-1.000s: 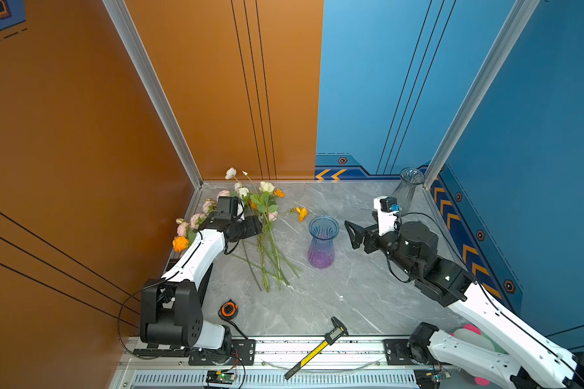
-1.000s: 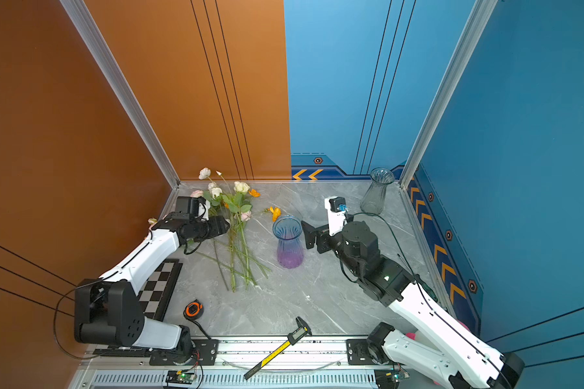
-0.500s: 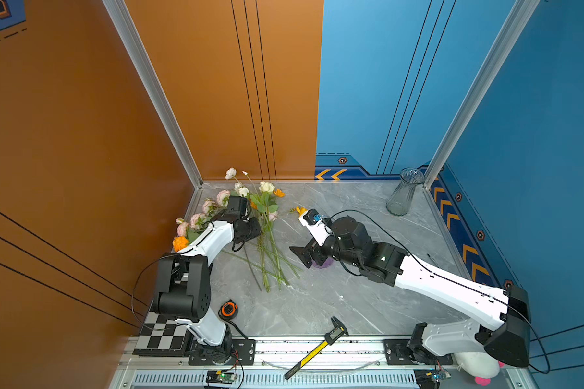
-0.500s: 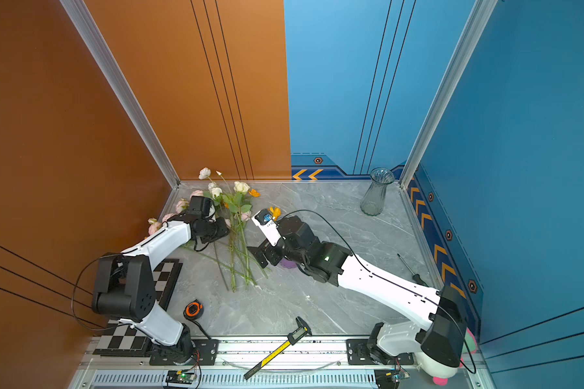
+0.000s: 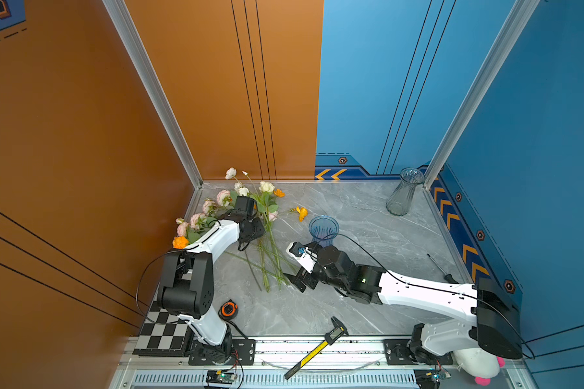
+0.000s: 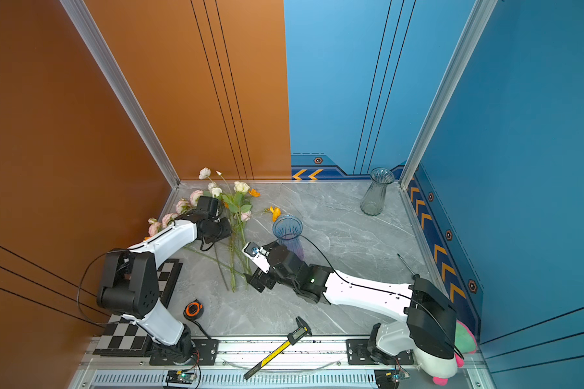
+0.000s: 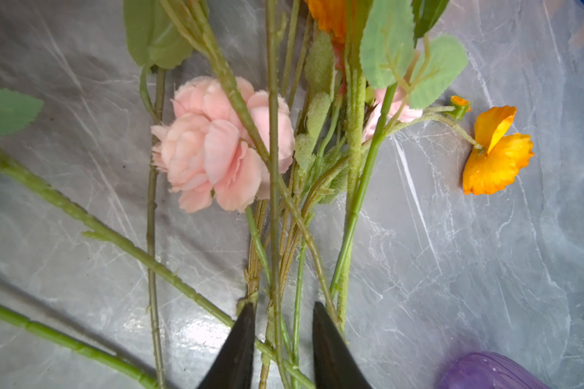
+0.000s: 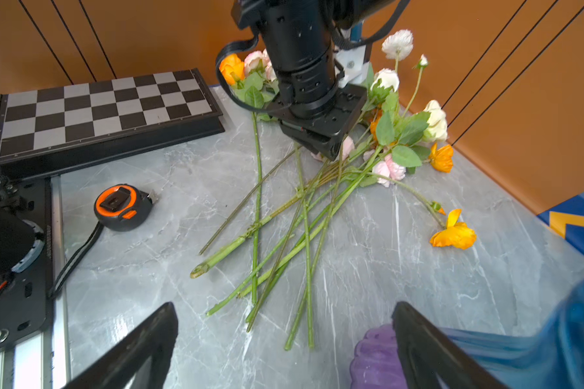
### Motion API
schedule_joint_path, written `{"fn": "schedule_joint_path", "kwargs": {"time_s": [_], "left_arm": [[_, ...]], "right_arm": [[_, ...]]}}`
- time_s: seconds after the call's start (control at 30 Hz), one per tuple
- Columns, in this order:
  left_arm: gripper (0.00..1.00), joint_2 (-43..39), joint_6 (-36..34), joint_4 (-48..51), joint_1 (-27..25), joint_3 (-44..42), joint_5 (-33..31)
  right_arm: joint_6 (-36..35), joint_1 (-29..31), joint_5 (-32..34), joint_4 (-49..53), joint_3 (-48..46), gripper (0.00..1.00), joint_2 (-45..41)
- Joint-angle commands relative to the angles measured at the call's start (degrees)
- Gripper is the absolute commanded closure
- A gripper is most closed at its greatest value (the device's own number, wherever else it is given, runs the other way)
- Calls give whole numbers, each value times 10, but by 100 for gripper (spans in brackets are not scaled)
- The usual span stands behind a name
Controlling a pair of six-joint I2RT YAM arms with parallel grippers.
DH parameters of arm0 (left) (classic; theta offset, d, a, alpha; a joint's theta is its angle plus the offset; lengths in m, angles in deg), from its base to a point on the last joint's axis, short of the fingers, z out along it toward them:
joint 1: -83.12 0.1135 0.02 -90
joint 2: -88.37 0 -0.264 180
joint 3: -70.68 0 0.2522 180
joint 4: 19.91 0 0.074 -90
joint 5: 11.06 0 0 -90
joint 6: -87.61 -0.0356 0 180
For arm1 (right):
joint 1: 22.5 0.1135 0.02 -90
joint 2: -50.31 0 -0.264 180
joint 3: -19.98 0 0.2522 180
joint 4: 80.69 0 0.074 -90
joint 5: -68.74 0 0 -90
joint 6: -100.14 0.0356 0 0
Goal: Arrange the flowers into the vase
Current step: 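Release the vase and withdraw the right gripper while the left gripper lowers onto the stems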
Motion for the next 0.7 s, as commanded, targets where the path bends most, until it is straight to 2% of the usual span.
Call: {"fn": "schedule_joint_path", "kwargs": {"time_s": [0.0,0.23,0.37,0.53,0.67], "left_arm": [[73,24,-2,-6,-3,4,-11],[75,58,3,-11,-14,22,-12],[86,66,7,-11,-24,26,-18],[94,54,12,-10,-27,17,-25],[97,12,13,-8,-27,-2,-33]], "right_arm": [[-23,9,25,-40,-10,0,-8],[-28,8,10,-40,-12,0,-5],[-28,7,8,-44,-17,0,-9],[-28,3,5,-45,-19,0,-10],[-28,2,4,-46,-22,0,-15]]}}
